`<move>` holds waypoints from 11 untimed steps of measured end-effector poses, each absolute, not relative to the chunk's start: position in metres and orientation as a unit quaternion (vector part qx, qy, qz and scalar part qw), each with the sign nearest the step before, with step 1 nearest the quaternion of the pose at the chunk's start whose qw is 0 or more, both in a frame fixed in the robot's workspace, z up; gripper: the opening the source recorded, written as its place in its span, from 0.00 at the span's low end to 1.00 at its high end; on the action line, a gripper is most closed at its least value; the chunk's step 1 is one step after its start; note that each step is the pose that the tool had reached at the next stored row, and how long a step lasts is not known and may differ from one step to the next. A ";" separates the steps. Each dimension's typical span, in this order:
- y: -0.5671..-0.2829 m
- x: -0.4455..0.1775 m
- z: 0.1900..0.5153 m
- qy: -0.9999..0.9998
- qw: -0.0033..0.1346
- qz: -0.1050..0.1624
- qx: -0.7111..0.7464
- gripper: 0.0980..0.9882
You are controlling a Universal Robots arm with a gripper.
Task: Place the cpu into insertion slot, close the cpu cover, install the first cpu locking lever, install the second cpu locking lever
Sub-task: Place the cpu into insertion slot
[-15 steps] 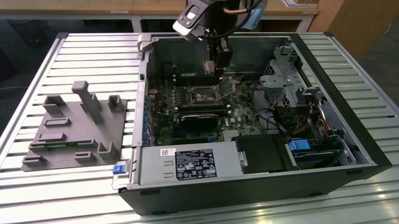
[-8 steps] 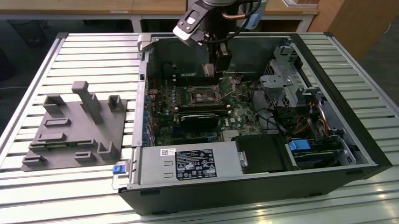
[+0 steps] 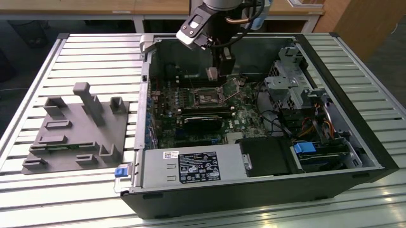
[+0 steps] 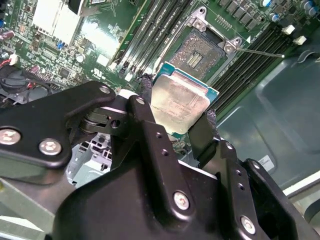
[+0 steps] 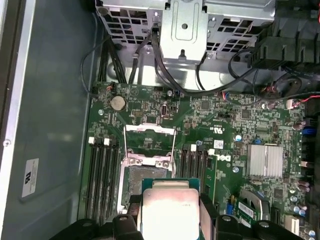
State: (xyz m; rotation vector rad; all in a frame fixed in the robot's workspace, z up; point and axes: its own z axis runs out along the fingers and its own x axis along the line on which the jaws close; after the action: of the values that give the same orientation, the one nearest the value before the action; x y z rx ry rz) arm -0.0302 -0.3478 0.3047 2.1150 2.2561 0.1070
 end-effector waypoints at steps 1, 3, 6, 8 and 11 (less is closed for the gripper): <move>-0.348 -0.030 0.303 0.729 0.024 0.034 0.683 0.50; -0.348 -0.030 0.299 0.729 0.024 0.035 0.683 0.50; -0.348 -0.030 0.294 0.729 0.024 0.034 0.683 0.50; -0.347 -0.030 0.290 0.728 0.024 0.034 0.684 0.50; -0.347 -0.031 0.285 0.718 0.024 0.034 0.694 0.50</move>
State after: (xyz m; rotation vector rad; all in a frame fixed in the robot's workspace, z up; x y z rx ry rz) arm -0.0307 -0.3469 0.2849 2.1482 2.2225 0.1050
